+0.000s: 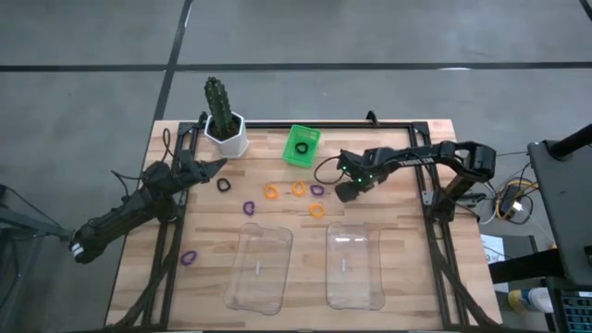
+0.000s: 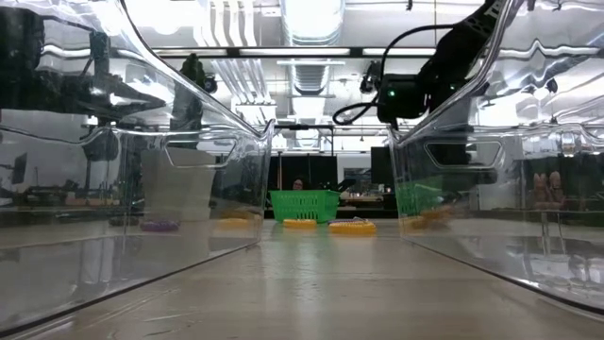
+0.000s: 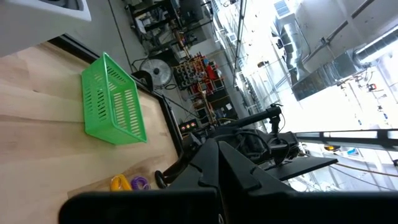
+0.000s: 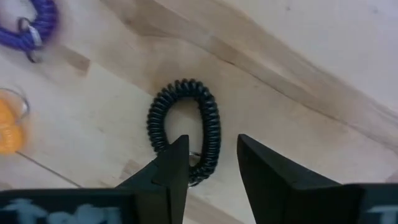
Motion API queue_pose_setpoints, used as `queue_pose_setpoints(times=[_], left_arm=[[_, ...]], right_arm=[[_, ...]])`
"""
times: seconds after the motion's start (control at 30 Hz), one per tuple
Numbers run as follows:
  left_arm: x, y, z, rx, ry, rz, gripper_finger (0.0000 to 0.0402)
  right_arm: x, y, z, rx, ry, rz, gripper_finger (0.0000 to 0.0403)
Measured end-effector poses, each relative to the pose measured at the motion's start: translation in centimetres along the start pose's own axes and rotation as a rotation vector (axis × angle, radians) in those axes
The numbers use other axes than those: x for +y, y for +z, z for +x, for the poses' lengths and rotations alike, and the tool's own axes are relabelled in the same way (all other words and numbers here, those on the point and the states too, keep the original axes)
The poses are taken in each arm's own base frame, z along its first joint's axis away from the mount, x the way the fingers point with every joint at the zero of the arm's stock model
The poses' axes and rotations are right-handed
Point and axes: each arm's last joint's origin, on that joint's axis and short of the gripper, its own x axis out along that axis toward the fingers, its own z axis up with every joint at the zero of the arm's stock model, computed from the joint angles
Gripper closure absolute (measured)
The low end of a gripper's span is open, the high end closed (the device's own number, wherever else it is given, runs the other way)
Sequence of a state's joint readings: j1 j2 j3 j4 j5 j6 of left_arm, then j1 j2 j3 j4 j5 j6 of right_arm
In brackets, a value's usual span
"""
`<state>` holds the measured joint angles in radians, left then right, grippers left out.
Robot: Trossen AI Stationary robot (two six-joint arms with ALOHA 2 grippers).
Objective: Sort spring keychains
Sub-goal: Put the right black spring keychain into the green bin
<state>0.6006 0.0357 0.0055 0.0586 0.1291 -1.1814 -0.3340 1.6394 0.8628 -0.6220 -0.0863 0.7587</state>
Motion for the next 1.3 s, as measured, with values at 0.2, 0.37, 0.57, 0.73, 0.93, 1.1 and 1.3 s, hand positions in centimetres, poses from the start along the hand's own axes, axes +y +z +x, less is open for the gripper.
queue_pose_setpoints(times=[0.2,0.37,0.57,0.73,0.93,1.1,1.3], left_arm=[[0.0,0.0,0.0,0.000,0.000,0.000,0.0401],[0.0,0.0,0.0,0.000,0.000,0.000,0.0401],[0.0,0.0,0.0,0.000,0.000,0.000,0.0401],[0.0,0.0,0.0,0.000,0.000,0.000,0.0401],[0.0,0.0,0.0,0.000,0.000,-0.001,0.0401],[0.0,0.0,0.0,0.001,0.001,0.000,0.0401],[0.0,0.0,0.0,0.000,0.001,0.012,0.0401]], right_arm=[[-0.3,-0.2,0.4,0.003,-0.003,0.002,0.0290],[-0.5,-0.4,0.5,-0.001,-0.006,0.002,0.0330],[-0.6,-0.3,0.6,-0.004,-0.005,0.000,0.0384],[-0.5,0.2,0.2,-0.006,0.031,0.012,0.0389],[1.1,1.6,-2.0,-0.066,0.115,-0.005,0.0391],[3.0,3.3,-4.5,-0.152,0.176,-0.040,0.0391],[5.1,5.9,-7.2,-0.273,0.215,-0.084,0.0391]])
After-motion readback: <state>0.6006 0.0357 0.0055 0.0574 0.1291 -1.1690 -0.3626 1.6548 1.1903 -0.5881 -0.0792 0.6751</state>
